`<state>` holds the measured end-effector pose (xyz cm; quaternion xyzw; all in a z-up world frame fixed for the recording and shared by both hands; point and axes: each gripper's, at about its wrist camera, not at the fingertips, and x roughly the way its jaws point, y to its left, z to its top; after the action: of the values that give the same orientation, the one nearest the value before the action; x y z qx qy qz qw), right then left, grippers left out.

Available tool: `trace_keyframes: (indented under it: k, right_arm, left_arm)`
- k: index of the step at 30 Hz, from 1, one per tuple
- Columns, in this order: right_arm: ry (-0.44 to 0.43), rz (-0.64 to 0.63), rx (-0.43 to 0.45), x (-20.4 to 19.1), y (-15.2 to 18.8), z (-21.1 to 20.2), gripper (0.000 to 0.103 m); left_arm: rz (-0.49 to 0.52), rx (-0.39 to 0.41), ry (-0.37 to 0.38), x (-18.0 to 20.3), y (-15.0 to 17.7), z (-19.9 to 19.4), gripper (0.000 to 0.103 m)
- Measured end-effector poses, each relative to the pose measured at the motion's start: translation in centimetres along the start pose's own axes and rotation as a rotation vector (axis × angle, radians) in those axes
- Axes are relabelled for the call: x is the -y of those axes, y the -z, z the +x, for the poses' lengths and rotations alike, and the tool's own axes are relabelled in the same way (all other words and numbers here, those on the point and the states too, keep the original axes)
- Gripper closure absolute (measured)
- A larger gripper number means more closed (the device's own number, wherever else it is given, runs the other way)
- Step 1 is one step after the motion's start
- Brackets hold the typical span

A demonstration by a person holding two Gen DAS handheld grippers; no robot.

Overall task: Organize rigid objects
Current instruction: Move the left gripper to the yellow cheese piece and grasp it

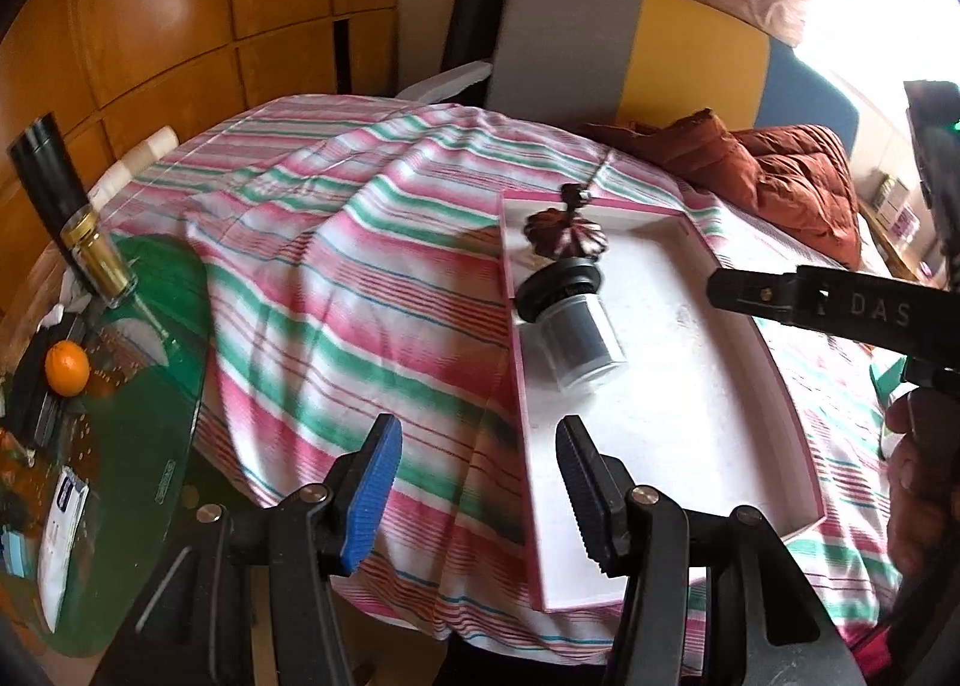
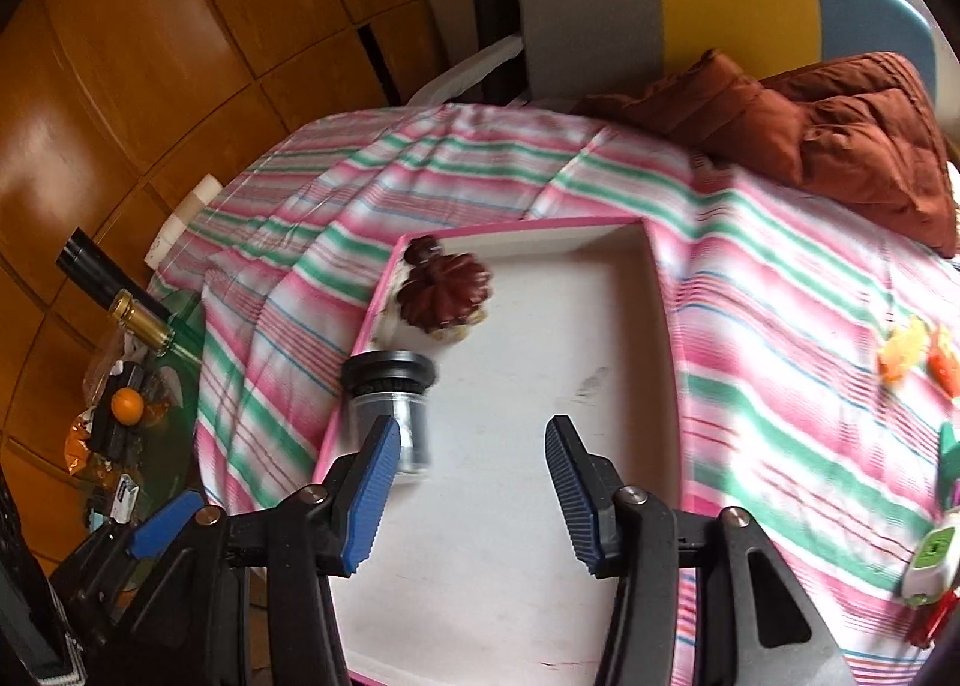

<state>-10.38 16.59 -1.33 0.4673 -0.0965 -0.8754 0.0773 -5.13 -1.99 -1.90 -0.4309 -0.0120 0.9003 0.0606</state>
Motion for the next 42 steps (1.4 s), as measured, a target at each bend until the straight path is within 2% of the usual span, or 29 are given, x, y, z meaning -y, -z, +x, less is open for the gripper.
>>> trace_keyframes:
  k: [3,5,12,21,23,25,28,29,31,42]
  right_arm:
    - [0.035,0.004,0.017,1.8,0.2,-1.3,0.051]
    - [0.059,0.016,0.029,3.3,0.4,-2.2,0.051]
    - [0.188,0.122,0.104,11.6,0.6,-7.1,0.051]
    - [0.449,0.432,0.244,26.4,2.6,-14.4,0.051]
    - [0.488,0.504,0.265,29.1,3.6,-15.1,0.051]
    - [0.510,0.571,0.283,31.6,4.7,-15.5,0.051]
    - [0.522,0.656,0.306,33.9,6.8,-15.7,0.051]
    - [0.513,0.697,0.285,34.8,7.1,-15.7,0.051]
    - [0.467,0.739,0.308,35.6,7.3,-16.0,0.050]
    - [0.345,0.763,0.282,35.7,7.3,-15.5,0.047]
  left_arm:
    - [0.031,0.000,0.011,1.0,-0.2,0.0,0.048]
    - [0.046,-0.001,0.025,1.7,-0.5,0.0,0.044]
    - [0.100,-0.001,0.096,4.9,-1.7,0.0,0.043]
    - [0.271,-0.001,0.196,13.2,-3.7,0.8,0.043]
    - [0.314,-0.001,0.214,15.6,-4.2,1.3,0.032]
    - [0.353,-0.008,0.225,17.9,-4.5,1.9,0.029]
    - [0.409,-0.012,0.256,21.3,-5.2,3.0,0.026]
    - [0.429,-0.015,0.258,22.6,-5.4,3.6,0.026]
    - [0.467,-0.031,0.275,25.1,-5.8,4.9,0.026]
    - [0.656,-0.044,0.336,36.2,-6.7,10.7,0.026]
